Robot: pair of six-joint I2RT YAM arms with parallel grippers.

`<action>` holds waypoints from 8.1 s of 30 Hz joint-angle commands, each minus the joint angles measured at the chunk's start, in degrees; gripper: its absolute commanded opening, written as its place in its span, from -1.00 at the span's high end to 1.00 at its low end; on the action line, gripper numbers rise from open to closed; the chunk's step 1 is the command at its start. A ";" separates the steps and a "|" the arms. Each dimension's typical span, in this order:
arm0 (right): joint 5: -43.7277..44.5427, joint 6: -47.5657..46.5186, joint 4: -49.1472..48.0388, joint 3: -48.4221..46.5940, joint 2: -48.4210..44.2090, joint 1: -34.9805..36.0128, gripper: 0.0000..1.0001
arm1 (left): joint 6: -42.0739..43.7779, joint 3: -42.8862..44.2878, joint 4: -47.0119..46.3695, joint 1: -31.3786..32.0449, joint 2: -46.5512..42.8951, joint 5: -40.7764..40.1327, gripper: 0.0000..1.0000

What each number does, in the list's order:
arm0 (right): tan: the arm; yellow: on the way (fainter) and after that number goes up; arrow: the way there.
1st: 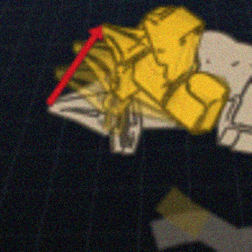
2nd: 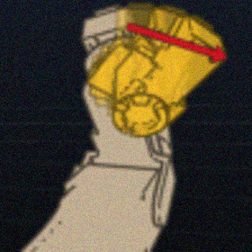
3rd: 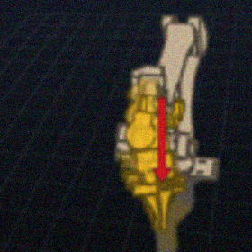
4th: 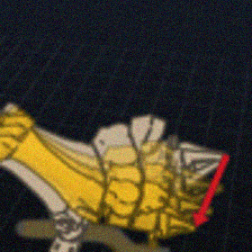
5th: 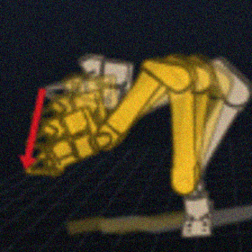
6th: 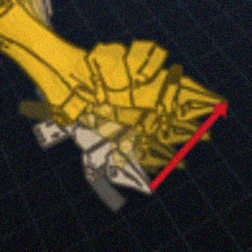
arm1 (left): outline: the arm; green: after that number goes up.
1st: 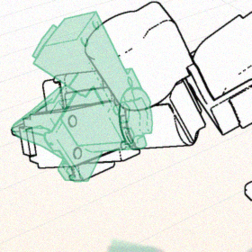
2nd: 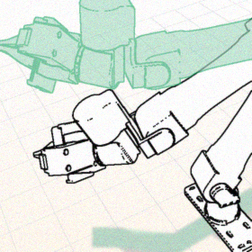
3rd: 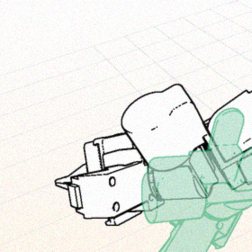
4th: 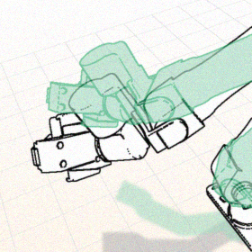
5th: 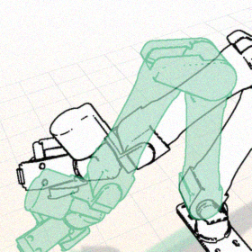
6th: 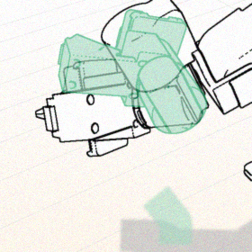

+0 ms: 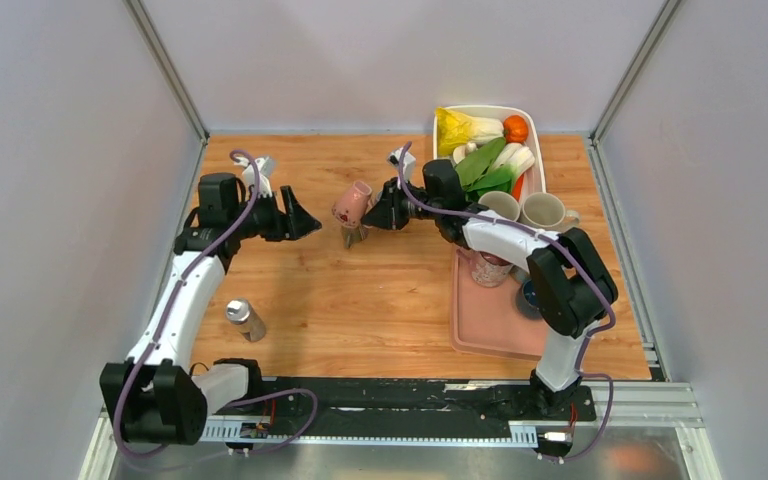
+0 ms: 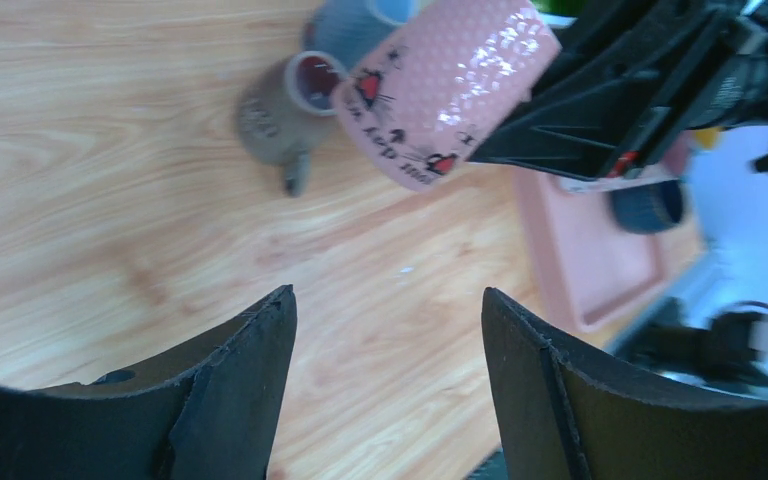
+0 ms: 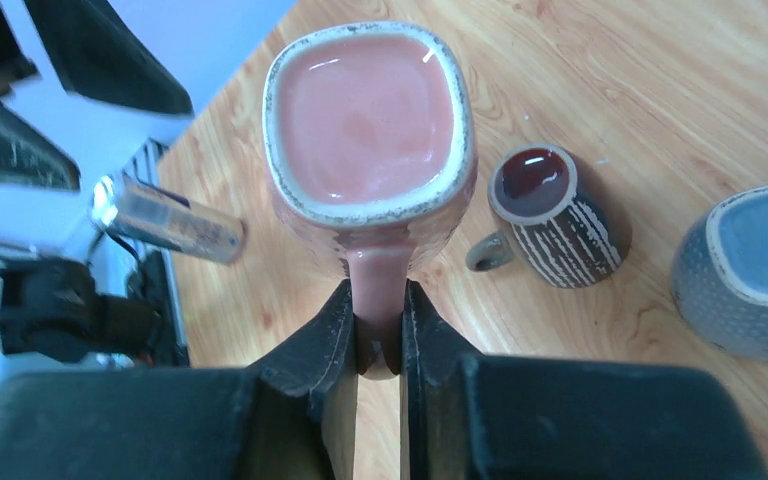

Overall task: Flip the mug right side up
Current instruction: Turn over the cup at the center of the board, then pick up the cup at the center of the board, then place the cup on the tray.

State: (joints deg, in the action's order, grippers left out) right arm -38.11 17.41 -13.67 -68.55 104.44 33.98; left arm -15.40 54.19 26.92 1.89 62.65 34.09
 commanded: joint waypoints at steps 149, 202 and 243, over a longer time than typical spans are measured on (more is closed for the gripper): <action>2.47 -41.26 47.63 8.70 -45.78 -11.65 -0.96 | 24.21 8.67 19.60 26.42 24.96 -23.72 -0.01; 29.98 -31.41 33.85 0.10 -46.32 -25.51 -0.97 | 50.96 43.55 22.40 56.49 40.94 -17.12 1.00; 25.32 -23.88 34.42 -0.15 -45.70 -29.72 -0.98 | 62.97 43.62 12.93 57.63 52.50 -16.68 1.00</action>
State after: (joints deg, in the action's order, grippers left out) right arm -12.12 -8.19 22.02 -68.29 59.96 4.78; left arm 46.41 97.58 41.69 59.53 115.42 14.55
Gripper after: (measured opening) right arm 0.990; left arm 0.047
